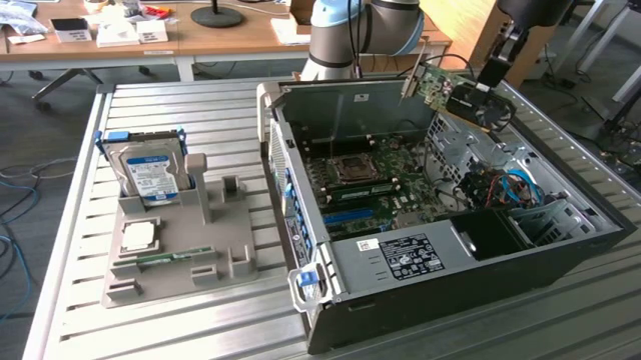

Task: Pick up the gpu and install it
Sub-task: 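Insert the gpu into the slot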

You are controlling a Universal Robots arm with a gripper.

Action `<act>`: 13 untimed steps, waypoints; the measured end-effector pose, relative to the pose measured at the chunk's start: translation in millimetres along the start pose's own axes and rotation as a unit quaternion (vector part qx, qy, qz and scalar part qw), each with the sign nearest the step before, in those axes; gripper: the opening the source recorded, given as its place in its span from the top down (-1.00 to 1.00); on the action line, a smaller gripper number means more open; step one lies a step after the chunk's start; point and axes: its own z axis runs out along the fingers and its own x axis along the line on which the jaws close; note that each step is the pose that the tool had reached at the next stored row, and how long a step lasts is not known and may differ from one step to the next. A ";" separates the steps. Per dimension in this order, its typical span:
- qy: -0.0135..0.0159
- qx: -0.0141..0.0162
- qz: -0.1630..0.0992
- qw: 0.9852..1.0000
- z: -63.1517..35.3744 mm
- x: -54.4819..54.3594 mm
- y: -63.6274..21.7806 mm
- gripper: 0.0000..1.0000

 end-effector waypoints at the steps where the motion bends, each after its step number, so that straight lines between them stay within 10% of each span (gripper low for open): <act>1: 0.000 0.000 -0.009 1.000 0.0 0.0 0.0 0.47; 7: 0.003 -0.001 -0.063 0.998 0.2 0.0 0.0 0.47; 13: 0.006 -0.003 -0.118 0.993 0.4 0.0 0.0 0.47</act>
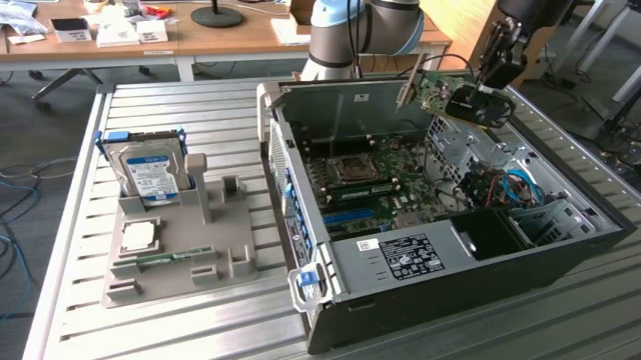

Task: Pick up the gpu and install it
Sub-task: 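Insert the gpu into the slot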

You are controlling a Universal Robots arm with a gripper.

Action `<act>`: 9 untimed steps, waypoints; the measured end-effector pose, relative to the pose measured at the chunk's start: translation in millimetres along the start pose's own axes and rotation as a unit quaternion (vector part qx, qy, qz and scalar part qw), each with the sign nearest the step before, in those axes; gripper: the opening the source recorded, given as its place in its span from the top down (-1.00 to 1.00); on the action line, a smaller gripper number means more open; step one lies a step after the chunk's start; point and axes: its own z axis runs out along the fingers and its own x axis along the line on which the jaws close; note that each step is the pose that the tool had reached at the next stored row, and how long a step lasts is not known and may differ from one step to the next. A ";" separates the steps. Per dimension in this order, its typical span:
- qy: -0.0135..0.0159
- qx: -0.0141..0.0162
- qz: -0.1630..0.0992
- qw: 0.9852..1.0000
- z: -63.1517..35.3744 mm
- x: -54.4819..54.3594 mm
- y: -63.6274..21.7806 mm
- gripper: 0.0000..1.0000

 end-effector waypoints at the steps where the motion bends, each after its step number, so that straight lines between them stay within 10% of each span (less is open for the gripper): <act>1: 0.000 0.000 -0.009 1.000 0.1 0.0 0.0 0.47; 9: 0.004 -0.002 -0.082 0.997 0.3 0.0 0.0 0.47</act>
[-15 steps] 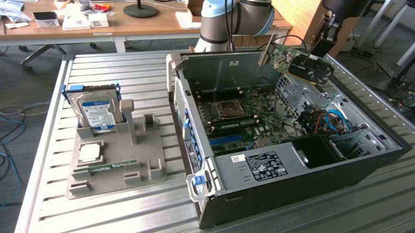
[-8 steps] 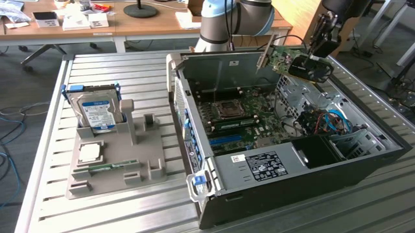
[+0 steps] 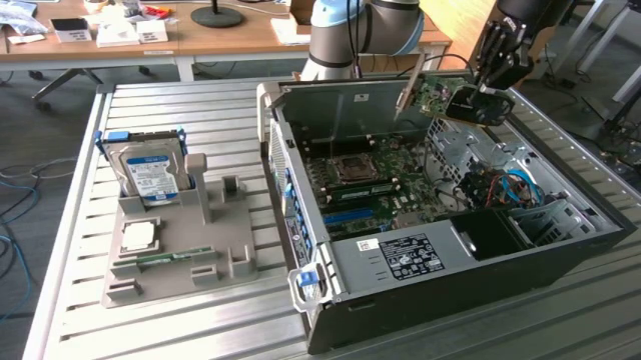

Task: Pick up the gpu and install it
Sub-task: 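Insert the gpu into the slot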

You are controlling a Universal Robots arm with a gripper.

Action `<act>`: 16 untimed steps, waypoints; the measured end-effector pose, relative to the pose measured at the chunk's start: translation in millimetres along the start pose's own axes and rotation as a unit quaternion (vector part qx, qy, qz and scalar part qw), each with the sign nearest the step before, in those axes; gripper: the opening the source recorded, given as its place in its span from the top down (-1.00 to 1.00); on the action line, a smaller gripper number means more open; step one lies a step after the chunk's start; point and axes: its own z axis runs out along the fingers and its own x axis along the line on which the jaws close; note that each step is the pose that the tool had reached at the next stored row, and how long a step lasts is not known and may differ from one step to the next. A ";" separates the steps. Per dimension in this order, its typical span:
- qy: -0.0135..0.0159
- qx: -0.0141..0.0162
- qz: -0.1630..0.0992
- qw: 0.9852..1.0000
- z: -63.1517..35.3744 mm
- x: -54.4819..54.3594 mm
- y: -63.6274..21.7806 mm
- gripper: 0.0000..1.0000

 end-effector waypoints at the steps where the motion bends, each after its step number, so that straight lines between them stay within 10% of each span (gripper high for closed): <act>1: 0.000 0.000 -0.009 1.000 0.0 0.0 0.0 0.47; 16: 0.002 -0.001 -0.035 0.999 0.1 0.0 0.0 0.47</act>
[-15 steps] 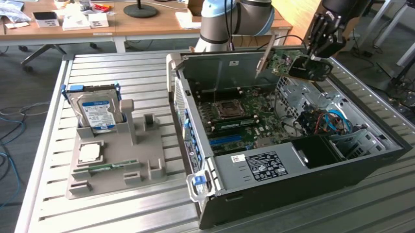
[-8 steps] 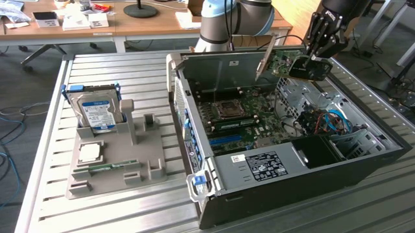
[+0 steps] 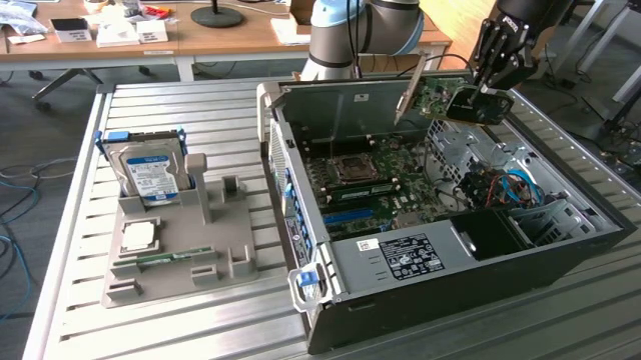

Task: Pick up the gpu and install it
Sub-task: 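Insert the gpu into the slot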

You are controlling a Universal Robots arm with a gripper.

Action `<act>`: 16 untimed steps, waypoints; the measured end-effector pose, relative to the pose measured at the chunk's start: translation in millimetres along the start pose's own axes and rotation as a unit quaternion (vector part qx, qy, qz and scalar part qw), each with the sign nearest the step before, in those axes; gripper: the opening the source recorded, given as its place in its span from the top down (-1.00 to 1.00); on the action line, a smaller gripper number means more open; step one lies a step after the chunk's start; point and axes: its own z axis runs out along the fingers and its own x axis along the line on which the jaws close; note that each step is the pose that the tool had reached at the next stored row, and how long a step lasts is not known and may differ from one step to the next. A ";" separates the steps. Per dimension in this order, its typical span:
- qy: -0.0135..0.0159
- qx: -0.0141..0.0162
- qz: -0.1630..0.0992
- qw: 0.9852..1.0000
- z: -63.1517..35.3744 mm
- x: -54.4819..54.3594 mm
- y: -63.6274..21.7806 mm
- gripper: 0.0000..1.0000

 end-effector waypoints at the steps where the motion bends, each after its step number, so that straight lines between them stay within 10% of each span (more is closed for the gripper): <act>1: 0.000 0.000 0.000 1.000 0.0 0.0 0.0 0.47; 10: 0.002 -0.001 -0.034 0.999 0.0 0.0 0.0 0.47; 16: 0.004 -0.002 -0.088 0.996 0.1 0.0 0.0 0.47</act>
